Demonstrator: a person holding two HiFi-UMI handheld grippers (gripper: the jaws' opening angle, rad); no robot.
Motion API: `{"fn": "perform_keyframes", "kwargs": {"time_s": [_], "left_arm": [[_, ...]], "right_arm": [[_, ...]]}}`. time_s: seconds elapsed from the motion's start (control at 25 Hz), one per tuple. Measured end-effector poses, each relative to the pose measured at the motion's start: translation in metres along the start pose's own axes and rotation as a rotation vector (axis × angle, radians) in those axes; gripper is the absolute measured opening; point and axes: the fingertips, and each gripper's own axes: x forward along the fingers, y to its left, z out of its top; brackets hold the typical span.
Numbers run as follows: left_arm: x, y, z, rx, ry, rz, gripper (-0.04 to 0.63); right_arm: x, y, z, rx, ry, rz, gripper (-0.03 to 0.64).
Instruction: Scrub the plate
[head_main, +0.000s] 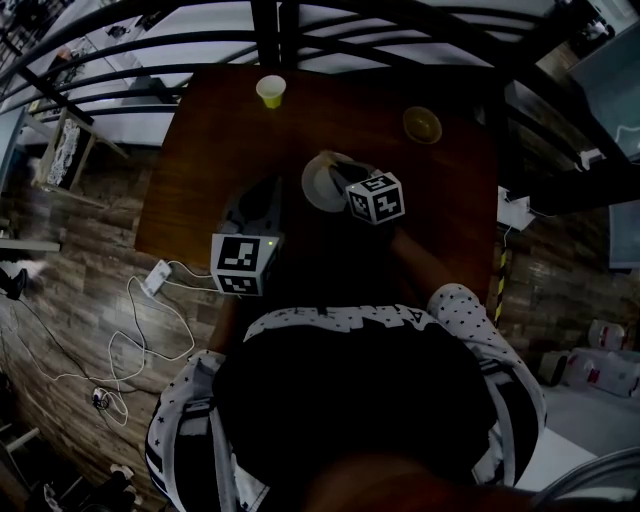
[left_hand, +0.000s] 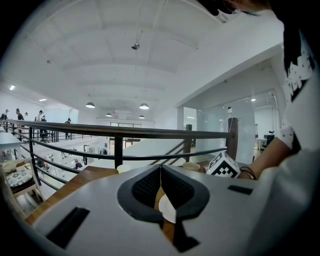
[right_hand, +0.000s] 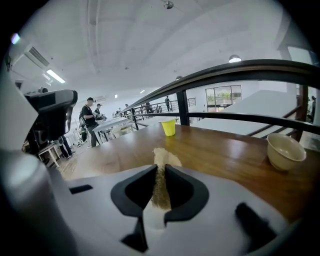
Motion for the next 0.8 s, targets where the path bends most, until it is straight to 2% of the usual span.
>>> {"fn": "perform_keyframes", "kwargs": {"time_s": [0.28, 0.8], "left_arm": [[0.003, 0.003, -0.001, -0.017, 0.009, 0.007, 0.014], [0.003, 0.005, -0.004, -0.018, 0.020, 0.015, 0.014]], "right_arm": [[0.009, -0.013, -0.001, -0.031, 0.020, -0.024, 0.050], [0.013, 0.001, -0.011, -0.020, 0.062, 0.011, 0.050]]}}
